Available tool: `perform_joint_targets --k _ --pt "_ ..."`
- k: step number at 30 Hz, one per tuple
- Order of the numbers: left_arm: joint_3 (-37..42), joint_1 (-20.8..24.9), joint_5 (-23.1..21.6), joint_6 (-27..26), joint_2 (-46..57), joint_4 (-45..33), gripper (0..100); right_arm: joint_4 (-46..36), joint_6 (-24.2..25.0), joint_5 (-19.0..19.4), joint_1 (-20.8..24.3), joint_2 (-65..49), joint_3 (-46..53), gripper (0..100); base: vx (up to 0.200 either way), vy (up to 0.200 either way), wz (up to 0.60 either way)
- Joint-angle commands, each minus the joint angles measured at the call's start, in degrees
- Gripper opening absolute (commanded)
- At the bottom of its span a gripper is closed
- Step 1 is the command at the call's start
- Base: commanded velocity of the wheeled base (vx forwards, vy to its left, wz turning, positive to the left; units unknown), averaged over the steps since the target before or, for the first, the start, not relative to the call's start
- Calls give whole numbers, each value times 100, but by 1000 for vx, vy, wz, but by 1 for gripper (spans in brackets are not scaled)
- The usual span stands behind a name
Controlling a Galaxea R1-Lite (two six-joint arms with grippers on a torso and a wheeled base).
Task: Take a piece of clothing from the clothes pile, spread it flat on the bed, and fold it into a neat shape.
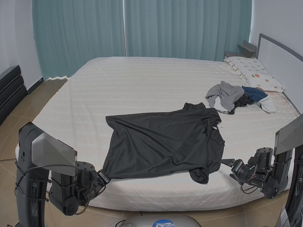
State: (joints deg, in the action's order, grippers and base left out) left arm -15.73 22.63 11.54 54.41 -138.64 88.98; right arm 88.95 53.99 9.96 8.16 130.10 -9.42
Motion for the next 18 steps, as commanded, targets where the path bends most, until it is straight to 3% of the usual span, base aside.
perform_joint_targets --k 1,10,18 --pt "456 -215 50 -18 558 58 0 87 -20 6 -121 -46 46 100 0 0 0" --pt "571 -689 41 -255 786 58 0 61 -477 6 -279 -20 -200 100 0 0 0" --pt "368 -1076 41 -246 769 58 0 -1311 -811 6 -192 253 -1712 100 0 0 0"
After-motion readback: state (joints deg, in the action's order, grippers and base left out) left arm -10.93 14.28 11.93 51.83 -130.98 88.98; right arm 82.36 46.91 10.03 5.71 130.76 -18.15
